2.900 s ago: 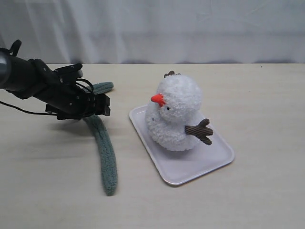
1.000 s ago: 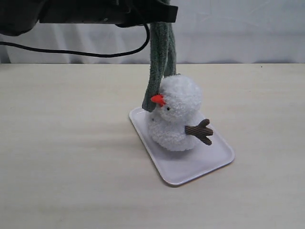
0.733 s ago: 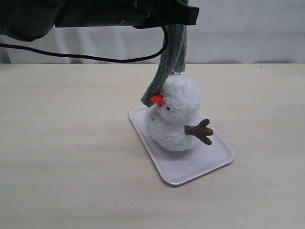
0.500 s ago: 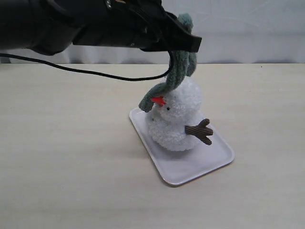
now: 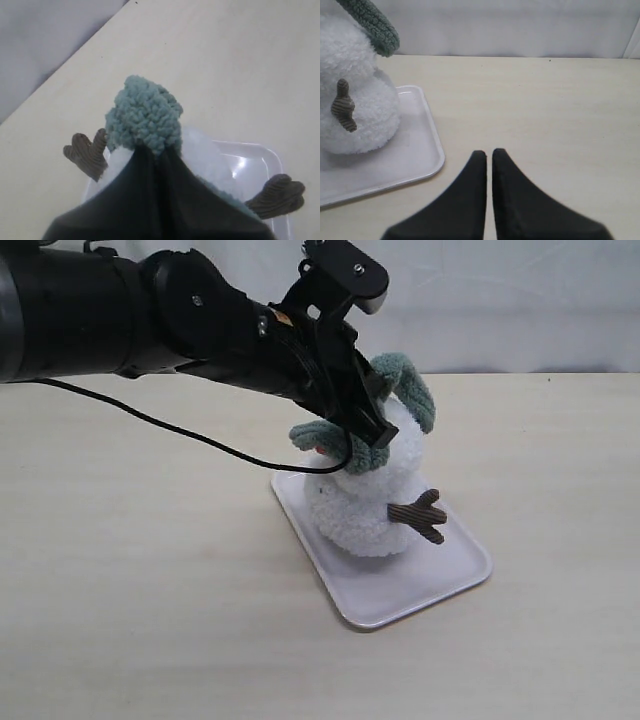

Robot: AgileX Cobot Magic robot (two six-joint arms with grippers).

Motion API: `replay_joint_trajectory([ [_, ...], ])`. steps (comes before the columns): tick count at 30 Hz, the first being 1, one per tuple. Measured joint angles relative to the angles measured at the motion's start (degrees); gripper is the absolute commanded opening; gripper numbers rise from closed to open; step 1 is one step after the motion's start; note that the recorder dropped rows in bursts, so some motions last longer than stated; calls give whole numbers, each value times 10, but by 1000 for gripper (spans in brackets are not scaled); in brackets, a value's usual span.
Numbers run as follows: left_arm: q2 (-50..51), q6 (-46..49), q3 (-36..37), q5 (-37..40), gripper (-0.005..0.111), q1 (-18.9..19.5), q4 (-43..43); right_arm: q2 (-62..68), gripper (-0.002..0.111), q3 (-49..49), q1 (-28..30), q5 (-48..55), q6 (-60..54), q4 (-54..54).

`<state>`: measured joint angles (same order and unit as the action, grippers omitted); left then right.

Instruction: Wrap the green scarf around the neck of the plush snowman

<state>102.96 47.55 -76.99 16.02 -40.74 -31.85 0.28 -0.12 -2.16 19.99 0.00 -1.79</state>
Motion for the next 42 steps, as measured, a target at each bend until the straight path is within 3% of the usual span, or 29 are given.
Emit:
replay_joint_trajectory([
  [14,-80,-22,0,-79,0,3,14,0,4,0,0,0,0,0],
  [22,-126,-56,0,-53,0,56,35,0,4,0,0,0,0,0],
  [26,-142,-187,0,-14,0,82,198,0,4,0,0,0,0,0],
  [28,-145,-298,0,18,0,87,328,0,4,0,0,0,0,0],
  [32,-143,-613,0,130,0,81,651,0,4,0,0,0,0,0],
  [34,-139,-705,0,191,0,74,757,0,4,0,0,0,0,0],
  [37,-130,-747,0,244,0,73,798,0,4,0,0,0,0,0],
  [42,-111,-722,0,257,0,70,709,0,4,0,0,0,0,0],
])
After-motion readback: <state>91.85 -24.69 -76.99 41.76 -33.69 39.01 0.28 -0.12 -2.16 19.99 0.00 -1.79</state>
